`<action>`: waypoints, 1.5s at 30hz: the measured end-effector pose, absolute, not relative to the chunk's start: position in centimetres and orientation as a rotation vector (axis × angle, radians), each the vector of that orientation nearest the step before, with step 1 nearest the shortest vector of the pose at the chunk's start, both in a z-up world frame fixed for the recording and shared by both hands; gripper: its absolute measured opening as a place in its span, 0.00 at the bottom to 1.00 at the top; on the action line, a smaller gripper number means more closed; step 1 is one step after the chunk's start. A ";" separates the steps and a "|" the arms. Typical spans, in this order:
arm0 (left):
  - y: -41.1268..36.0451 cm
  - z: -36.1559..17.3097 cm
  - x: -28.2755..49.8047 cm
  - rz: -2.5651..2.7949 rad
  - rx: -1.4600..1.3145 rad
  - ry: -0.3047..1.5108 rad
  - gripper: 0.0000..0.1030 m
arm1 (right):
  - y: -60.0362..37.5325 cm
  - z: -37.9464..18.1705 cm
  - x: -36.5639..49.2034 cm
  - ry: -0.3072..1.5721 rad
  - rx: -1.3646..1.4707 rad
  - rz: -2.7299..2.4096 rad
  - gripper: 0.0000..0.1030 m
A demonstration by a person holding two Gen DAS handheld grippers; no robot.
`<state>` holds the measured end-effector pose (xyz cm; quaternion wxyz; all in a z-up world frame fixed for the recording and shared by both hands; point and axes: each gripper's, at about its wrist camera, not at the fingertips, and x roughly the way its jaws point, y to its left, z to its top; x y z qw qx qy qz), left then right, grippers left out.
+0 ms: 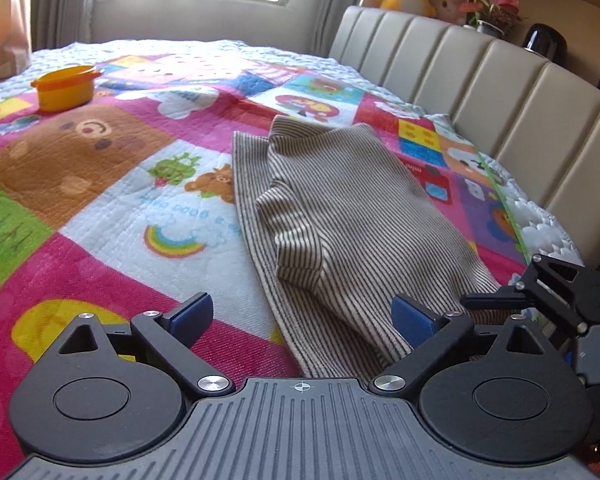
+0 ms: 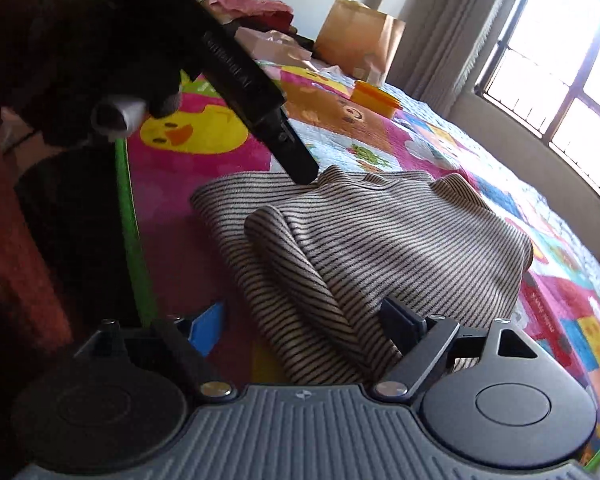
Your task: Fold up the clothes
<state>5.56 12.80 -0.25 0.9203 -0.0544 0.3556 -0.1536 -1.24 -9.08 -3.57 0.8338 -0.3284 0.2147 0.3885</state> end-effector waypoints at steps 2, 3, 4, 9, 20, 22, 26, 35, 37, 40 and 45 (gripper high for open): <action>12.8 0.1 5.3 -0.310 -0.098 0.725 0.97 | -8.5 -3.9 -1.4 0.428 -0.736 0.812 0.80; 12.8 0.3 5.2 -0.310 -0.090 0.722 0.98 | -8.4 -3.8 -1.3 0.422 -0.740 0.805 0.72; 12.8 0.5 5.0 -0.310 -0.082 0.719 0.98 | -8.5 -3.4 -0.9 0.436 -0.702 0.796 0.62; 12.8 0.8 4.4 -0.325 -0.050 0.717 0.99 | -10.9 -0.9 2.9 0.595 -0.379 0.774 0.55; 12.5 1.5 3.1 -0.383 0.004 0.703 1.00 | -12.8 -1.3 5.5 0.699 -0.150 0.782 0.55; 12.5 1.2 3.2 -0.384 0.012 0.714 1.00 | -12.9 -1.2 5.7 0.704 -0.136 0.781 0.55; 12.3 0.2 3.3 -0.388 0.024 0.748 1.00 | -13.0 -1.2 5.7 0.705 -0.124 0.778 0.55; 11.2 -2.4 5.5 -0.349 0.005 0.815 1.00 | -10.6 -0.8 1.5 0.552 -0.431 0.769 0.62; 11.6 -1.9 6.2 -0.339 -0.066 0.807 1.00 | -10.4 -1.0 0.4 0.505 -0.492 0.766 0.73; 12.5 -1.3 7.2 -0.336 -0.182 0.806 1.00 | -10.3 -1.9 -0.4 0.444 -0.599 0.707 0.76; 12.7 -1.4 8.0 -0.328 -0.231 0.813 1.00 | -9.6 -3.9 -0.5 0.373 -0.732 0.643 0.79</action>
